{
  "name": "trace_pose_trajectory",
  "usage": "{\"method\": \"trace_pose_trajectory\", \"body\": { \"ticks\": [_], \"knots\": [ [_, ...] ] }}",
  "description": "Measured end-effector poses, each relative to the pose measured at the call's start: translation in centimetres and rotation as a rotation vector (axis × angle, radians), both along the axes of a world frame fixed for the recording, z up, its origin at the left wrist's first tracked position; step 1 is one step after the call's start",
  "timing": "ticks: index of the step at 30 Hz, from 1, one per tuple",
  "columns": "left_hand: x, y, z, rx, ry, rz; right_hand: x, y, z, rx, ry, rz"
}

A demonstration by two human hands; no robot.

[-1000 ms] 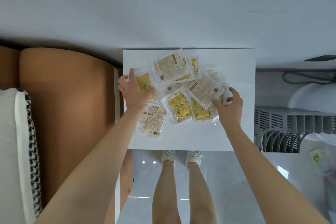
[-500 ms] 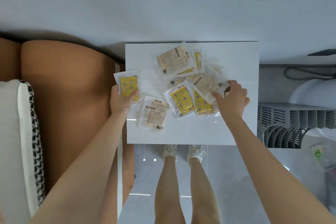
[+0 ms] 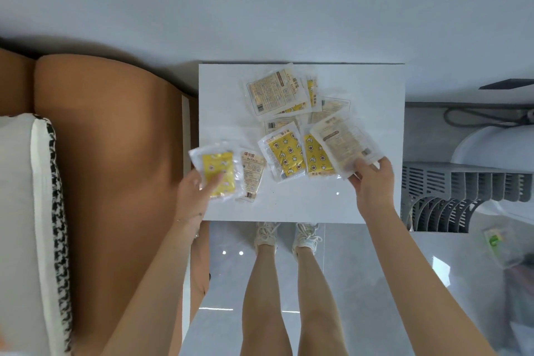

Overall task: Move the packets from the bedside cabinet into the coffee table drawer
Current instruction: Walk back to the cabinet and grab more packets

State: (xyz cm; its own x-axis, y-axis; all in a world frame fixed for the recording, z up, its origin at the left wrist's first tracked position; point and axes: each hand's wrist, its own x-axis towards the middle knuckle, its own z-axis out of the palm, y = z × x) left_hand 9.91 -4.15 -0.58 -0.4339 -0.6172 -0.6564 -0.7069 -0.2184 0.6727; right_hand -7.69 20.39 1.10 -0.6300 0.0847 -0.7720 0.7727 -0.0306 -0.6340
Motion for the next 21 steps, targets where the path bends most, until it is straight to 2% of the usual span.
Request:
{"method": "trace_pose_trajectory", "body": {
  "ticks": [2,6,9,11,16,21],
  "knots": [
    [0.2,1.5,-0.3,0.031,-0.025,-0.106,0.8,-0.2,0.2,-0.124,-0.04,0.033],
    [-0.4,3.9,-1.9,-0.178,-0.125,-0.187,2.4,-1.8,0.1,-0.286,-0.169,0.079],
    [-1.4,5.0,-2.1,-0.23,-0.226,-0.167,2.8,-3.0,0.0,-0.329,-0.236,0.083],
    [-1.8,5.1,-2.1,-0.242,-0.25,-0.157,2.7,-3.6,-0.1,-0.312,-0.237,0.048],
    [-2.2,4.7,-1.5,-0.224,-0.16,-0.081,2.0,-3.4,-0.9,-0.173,-0.204,-0.18],
    [-1.8,4.3,-0.9,-0.239,-0.155,-0.059,1.4,-1.8,-1.2,-0.074,-0.153,-0.129]
  ]
}}
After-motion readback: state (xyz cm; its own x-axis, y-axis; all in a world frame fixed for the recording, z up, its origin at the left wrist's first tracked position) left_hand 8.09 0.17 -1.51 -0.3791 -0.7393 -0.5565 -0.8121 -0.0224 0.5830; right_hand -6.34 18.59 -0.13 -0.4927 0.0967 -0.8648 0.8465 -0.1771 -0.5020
